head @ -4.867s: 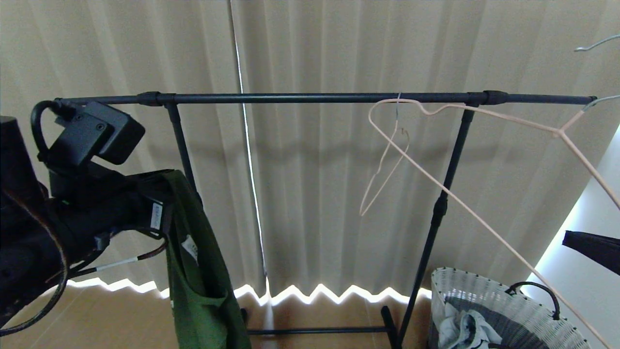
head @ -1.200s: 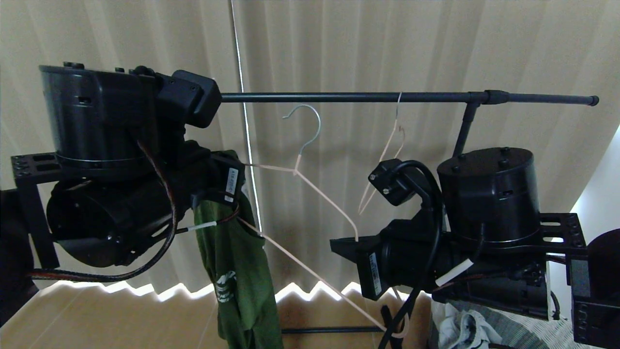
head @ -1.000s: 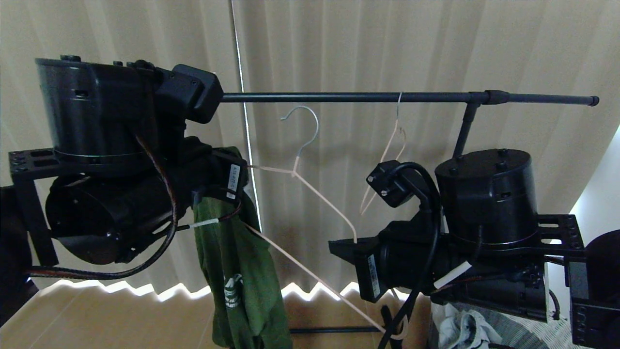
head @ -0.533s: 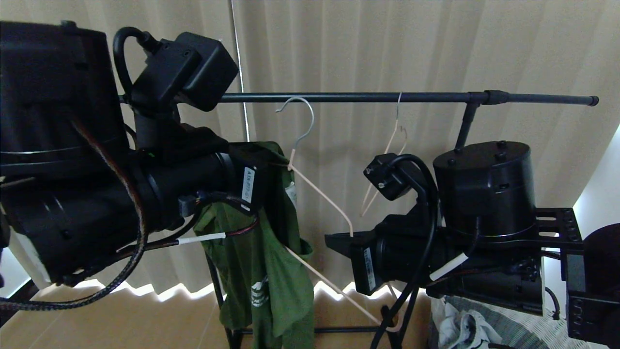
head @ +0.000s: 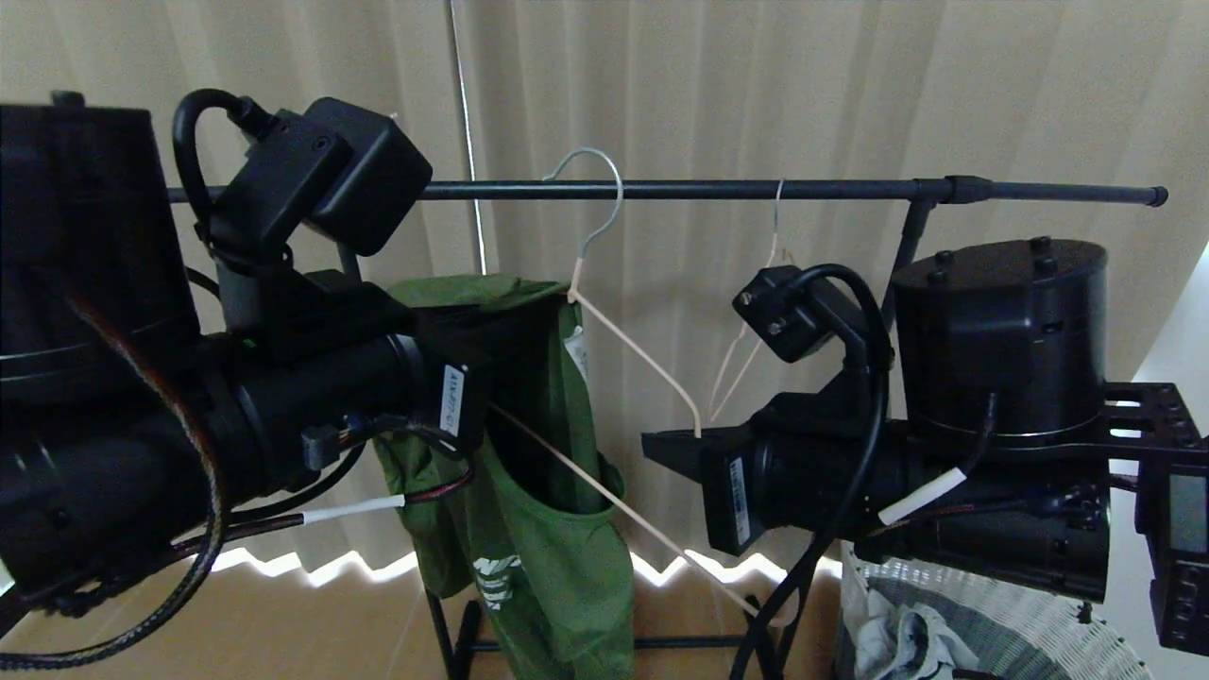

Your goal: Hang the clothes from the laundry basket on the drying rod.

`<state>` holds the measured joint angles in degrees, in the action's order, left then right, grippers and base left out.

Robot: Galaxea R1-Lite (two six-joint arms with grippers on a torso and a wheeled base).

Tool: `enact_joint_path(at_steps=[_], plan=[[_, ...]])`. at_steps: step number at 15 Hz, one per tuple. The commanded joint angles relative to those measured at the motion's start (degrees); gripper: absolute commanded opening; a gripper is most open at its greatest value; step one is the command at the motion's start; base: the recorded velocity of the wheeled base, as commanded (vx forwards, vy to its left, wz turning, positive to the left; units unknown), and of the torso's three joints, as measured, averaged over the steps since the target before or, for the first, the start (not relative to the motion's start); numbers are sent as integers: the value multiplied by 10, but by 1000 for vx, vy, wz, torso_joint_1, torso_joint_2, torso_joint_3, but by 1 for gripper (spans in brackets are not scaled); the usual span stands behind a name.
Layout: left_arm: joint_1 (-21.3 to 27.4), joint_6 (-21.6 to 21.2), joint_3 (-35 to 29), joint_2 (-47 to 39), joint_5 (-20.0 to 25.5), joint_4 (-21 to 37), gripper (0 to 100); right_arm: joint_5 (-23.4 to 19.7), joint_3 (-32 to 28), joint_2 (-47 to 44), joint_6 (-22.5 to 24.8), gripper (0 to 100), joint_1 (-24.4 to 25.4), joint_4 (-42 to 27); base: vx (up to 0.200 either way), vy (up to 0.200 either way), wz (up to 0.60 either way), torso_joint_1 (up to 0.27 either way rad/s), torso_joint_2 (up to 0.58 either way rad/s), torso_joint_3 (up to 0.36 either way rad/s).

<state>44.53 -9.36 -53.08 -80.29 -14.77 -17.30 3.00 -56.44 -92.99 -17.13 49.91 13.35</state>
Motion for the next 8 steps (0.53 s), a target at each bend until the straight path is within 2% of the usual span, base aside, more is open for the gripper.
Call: enact_joint_path(at_steps=[1,2,6,8], plan=[[-2,0,17,16,-1,1,0,0,-4,16,0,0,-1,0,0,0,0,0,0,0],[-2,0,19,17,-1,1,100,0,-4,17,0,0,-1,0,0,0,0,0,0,0],[-16,1,24,18,-1,-2,100,1,-3,34,20,0,-3,0,0,0,0,0,0,0],[-24,22,47,43,0,-2,100,8,-2,51,31,0,-3,1,0,0,0,0,0,0]])
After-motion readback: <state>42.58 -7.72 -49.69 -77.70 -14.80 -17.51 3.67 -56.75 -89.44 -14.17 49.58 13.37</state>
